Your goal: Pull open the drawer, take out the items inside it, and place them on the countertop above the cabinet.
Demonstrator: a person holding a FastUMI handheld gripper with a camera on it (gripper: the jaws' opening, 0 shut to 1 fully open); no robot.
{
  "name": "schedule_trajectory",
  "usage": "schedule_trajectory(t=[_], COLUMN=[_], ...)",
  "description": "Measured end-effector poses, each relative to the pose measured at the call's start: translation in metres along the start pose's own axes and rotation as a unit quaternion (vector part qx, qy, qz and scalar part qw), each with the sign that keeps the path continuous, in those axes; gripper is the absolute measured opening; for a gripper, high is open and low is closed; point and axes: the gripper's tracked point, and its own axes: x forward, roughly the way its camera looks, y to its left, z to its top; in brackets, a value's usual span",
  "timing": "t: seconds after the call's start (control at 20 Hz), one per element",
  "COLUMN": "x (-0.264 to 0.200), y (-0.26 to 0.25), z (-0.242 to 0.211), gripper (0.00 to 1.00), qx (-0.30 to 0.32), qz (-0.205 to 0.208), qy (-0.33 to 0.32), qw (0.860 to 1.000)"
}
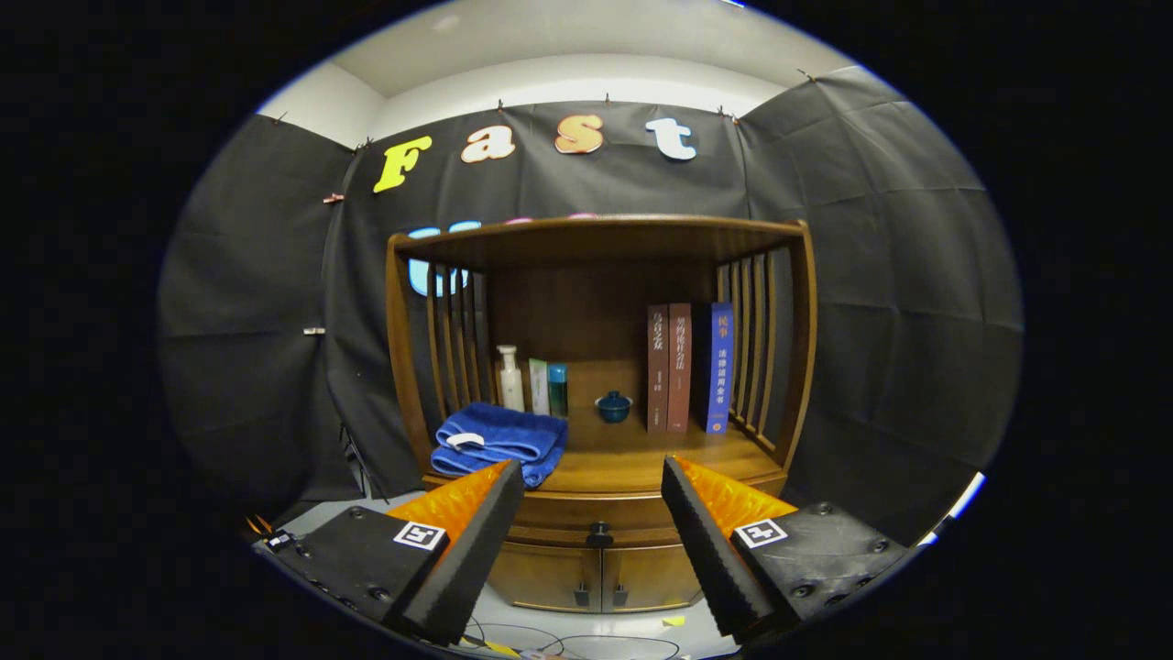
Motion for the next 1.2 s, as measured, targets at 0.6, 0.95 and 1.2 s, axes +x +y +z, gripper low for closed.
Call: schedule_trajectory(t=[0.6,0.95,1.2], x=[0.117,0.152,0.166], y=[-0.016,-0.024,-0.016], z=[-0.152,-0.214,-0.240], gripper=[0.99,0.95,0.72], qx=[0.023,0.054,0.045], qz=[-0.015,-0.030,-0.023], qy=[0.128,0.190,0.227], qw=[0.991,0.980,0.973])
